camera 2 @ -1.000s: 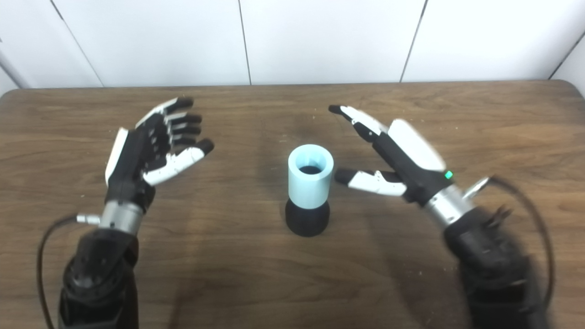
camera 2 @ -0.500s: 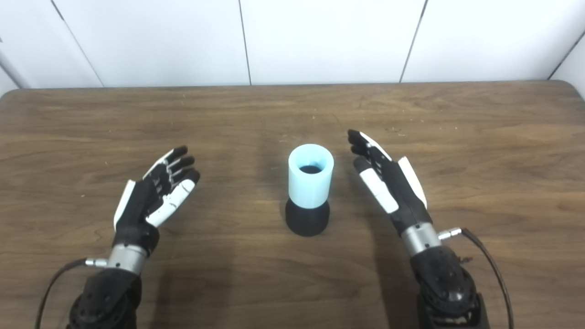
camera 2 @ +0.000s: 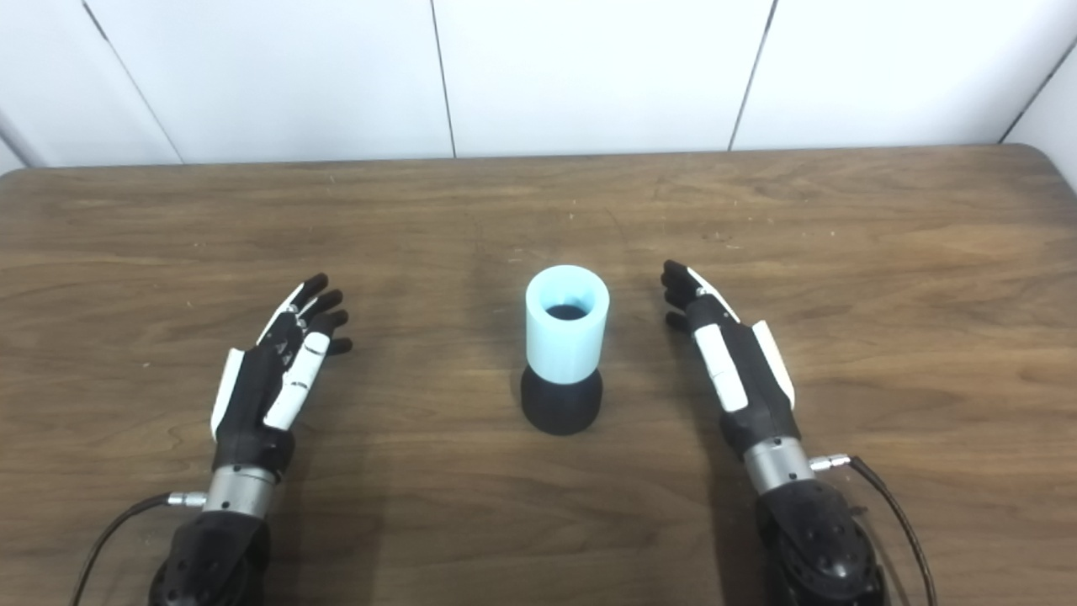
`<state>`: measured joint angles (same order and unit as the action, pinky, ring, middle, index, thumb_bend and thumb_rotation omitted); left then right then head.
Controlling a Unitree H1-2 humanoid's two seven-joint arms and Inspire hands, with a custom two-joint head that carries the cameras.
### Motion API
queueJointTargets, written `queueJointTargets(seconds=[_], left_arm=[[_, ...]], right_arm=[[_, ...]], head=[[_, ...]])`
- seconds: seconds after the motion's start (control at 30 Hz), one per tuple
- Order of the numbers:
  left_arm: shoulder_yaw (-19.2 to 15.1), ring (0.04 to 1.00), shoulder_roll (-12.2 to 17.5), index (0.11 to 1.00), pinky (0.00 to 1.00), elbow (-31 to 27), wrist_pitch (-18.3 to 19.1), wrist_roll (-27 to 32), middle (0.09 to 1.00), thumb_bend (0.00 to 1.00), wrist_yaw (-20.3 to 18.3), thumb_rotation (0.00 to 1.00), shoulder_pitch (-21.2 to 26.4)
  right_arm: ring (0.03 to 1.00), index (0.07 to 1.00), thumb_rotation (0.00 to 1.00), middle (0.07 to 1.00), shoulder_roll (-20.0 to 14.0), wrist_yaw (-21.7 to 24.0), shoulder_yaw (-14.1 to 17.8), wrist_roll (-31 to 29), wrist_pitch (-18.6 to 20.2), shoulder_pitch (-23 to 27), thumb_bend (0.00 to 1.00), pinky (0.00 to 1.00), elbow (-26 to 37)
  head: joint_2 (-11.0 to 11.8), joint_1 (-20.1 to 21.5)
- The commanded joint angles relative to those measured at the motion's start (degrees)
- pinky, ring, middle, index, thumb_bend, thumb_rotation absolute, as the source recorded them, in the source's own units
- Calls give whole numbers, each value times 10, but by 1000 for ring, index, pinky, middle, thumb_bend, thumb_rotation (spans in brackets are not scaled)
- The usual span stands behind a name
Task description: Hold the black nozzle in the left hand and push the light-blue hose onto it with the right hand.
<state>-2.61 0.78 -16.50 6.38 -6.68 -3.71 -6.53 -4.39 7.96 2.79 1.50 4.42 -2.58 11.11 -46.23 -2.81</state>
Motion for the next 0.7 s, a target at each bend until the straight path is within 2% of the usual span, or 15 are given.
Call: queueJointTargets(seconds=[0.0, 0.13, 0.27, 0.53, 0.67], left_arm=[[0, 866, 11, 864, 794, 3, -30, 2, 886, 337, 6, 776, -19], [-2, 873, 10, 871, 785, 15, -55, 2, 899, 332, 13, 801, -24], [-2, 873, 12, 870, 786, 24, -62, 2, 899, 332, 11, 805, -27], [-3, 857, 17, 860, 779, 25, -56, 5, 884, 329, 6, 807, -32], [-1, 857, 14, 860, 783, 23, -64, 3, 882, 337, 8, 815, -37]], right_arm=[[923, 900, 1000, 908, -5, -13, 10, -8, -23, -7, 478, 897, -9], [925, 900, 1000, 913, 1, -12, 12, -32, -61, -13, 504, 916, -30], [930, 905, 1000, 922, 4, -9, 13, -56, -94, -19, 522, 920, -50], [930, 906, 1000, 917, 0, -10, 17, -75, -120, -28, 527, 913, -78], [930, 907, 1000, 920, -1, -11, 17, -78, -122, -38, 518, 916, -83]], head=[[2, 2], [7, 2], [13, 4], [32, 7], [46, 5]])
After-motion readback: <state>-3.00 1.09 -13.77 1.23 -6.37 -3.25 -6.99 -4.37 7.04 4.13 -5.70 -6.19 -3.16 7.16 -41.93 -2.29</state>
